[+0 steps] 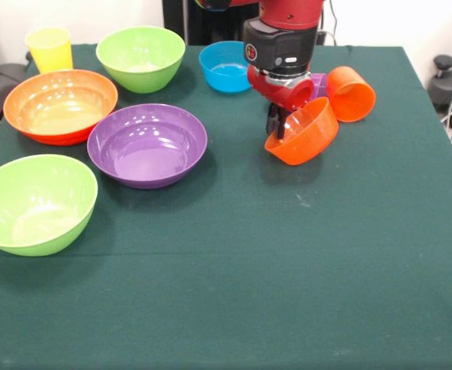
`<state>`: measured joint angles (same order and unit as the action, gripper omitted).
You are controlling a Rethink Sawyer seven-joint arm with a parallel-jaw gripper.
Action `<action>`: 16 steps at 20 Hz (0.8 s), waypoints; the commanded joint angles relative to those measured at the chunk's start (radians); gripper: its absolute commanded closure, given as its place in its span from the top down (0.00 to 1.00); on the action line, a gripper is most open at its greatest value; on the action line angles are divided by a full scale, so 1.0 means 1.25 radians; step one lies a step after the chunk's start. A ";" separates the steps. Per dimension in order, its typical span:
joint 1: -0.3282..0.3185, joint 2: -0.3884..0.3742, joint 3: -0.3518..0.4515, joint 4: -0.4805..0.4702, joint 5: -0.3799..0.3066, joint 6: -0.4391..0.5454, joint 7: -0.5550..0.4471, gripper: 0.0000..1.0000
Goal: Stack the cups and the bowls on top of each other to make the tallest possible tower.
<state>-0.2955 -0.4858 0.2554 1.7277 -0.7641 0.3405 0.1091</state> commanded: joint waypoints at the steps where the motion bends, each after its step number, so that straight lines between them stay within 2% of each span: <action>1: -0.004 0.095 0.055 -0.016 -0.024 0.046 0.070 0.00; 16: -0.009 0.088 0.048 -0.013 -0.031 0.041 0.070 0.00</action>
<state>-0.2971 -0.4857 0.2561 1.7277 -0.7639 0.3403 0.1091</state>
